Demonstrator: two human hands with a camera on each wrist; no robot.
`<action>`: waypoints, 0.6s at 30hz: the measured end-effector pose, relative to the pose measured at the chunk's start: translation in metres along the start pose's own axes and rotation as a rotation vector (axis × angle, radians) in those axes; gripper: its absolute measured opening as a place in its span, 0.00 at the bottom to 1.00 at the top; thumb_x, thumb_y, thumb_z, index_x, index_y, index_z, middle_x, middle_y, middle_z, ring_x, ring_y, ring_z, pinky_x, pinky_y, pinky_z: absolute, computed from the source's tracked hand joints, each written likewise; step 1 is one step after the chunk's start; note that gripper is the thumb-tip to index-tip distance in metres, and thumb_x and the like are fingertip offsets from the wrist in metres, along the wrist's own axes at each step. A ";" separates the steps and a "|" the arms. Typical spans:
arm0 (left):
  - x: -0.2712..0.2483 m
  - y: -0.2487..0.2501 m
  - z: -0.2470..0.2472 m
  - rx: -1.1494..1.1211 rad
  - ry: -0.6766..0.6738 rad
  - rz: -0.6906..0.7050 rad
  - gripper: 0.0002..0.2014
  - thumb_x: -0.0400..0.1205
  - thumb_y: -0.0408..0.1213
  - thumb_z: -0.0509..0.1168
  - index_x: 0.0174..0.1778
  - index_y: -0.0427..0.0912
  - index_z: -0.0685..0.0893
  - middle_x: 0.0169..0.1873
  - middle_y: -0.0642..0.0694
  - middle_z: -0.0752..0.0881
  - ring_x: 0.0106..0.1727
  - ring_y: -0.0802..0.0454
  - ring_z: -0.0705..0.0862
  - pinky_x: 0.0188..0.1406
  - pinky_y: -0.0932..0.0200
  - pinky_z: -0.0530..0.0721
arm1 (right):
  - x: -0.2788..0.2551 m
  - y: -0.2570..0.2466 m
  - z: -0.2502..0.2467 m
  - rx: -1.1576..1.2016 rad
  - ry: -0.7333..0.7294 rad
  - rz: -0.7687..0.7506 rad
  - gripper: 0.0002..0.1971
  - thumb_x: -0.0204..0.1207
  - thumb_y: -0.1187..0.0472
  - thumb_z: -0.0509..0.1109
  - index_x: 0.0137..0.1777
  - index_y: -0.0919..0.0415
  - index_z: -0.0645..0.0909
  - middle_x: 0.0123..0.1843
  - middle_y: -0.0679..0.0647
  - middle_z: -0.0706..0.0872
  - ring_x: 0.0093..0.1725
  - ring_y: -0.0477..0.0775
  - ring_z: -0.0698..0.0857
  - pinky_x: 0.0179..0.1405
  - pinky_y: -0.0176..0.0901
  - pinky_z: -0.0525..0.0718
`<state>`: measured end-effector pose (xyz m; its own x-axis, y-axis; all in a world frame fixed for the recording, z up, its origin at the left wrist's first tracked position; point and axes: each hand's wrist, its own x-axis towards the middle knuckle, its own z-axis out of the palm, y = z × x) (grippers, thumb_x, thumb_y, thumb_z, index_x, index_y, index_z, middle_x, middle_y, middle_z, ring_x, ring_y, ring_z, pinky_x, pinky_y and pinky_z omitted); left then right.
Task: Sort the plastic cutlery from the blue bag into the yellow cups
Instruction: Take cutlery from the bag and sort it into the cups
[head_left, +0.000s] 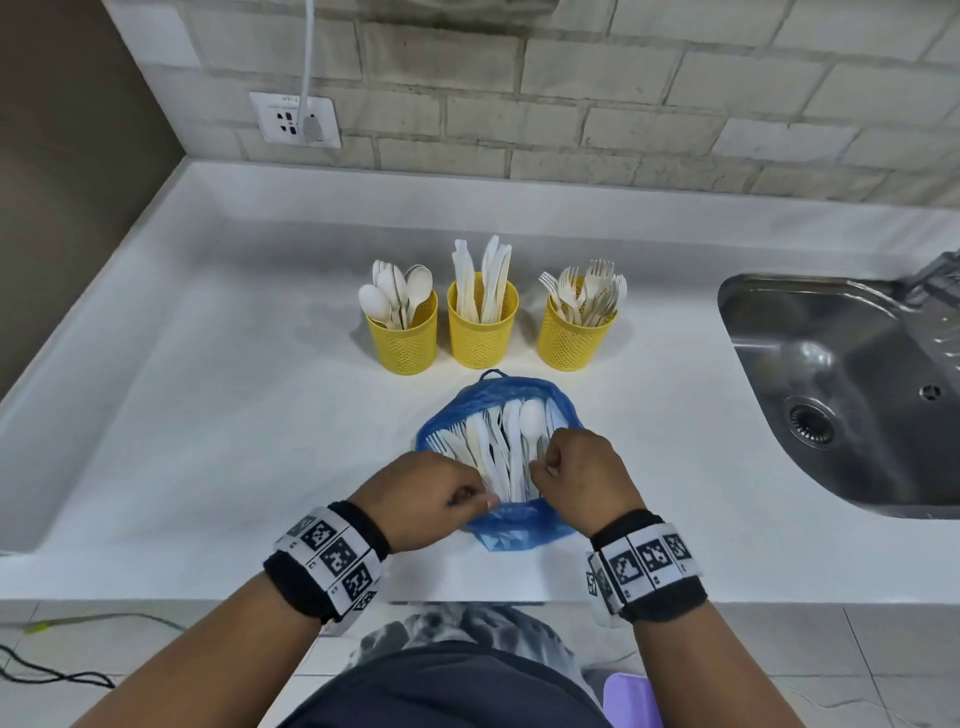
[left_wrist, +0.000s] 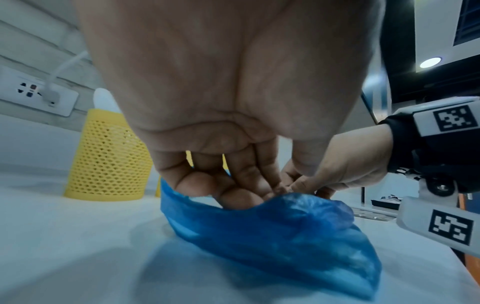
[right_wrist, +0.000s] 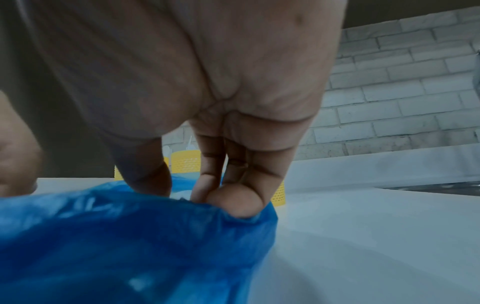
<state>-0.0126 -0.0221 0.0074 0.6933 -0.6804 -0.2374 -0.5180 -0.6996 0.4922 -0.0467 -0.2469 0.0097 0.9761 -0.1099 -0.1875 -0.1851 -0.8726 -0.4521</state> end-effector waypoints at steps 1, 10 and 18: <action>0.000 0.000 0.000 0.029 0.009 -0.033 0.26 0.84 0.65 0.51 0.44 0.50 0.87 0.36 0.52 0.88 0.38 0.55 0.84 0.43 0.49 0.84 | 0.000 -0.001 0.000 -0.009 -0.006 0.009 0.11 0.80 0.55 0.71 0.42 0.59 0.76 0.47 0.60 0.87 0.49 0.62 0.86 0.45 0.48 0.81; 0.012 0.028 0.003 0.114 0.076 -0.545 0.26 0.85 0.64 0.59 0.34 0.45 0.81 0.36 0.47 0.84 0.42 0.43 0.85 0.40 0.56 0.78 | -0.001 -0.016 -0.013 -0.034 -0.143 0.068 0.14 0.84 0.49 0.70 0.47 0.60 0.74 0.52 0.60 0.88 0.54 0.62 0.88 0.43 0.43 0.76; 0.026 0.045 0.019 -0.059 0.168 -0.661 0.32 0.78 0.67 0.67 0.64 0.42 0.79 0.55 0.42 0.89 0.56 0.40 0.88 0.44 0.55 0.77 | 0.003 -0.017 -0.010 0.032 -0.213 0.067 0.18 0.81 0.49 0.73 0.36 0.58 0.75 0.35 0.51 0.82 0.44 0.58 0.86 0.40 0.42 0.77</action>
<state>-0.0269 -0.0756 0.0074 0.9254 -0.0682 -0.3728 0.0654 -0.9402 0.3344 -0.0389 -0.2371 0.0259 0.9158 -0.0614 -0.3969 -0.2560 -0.8506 -0.4592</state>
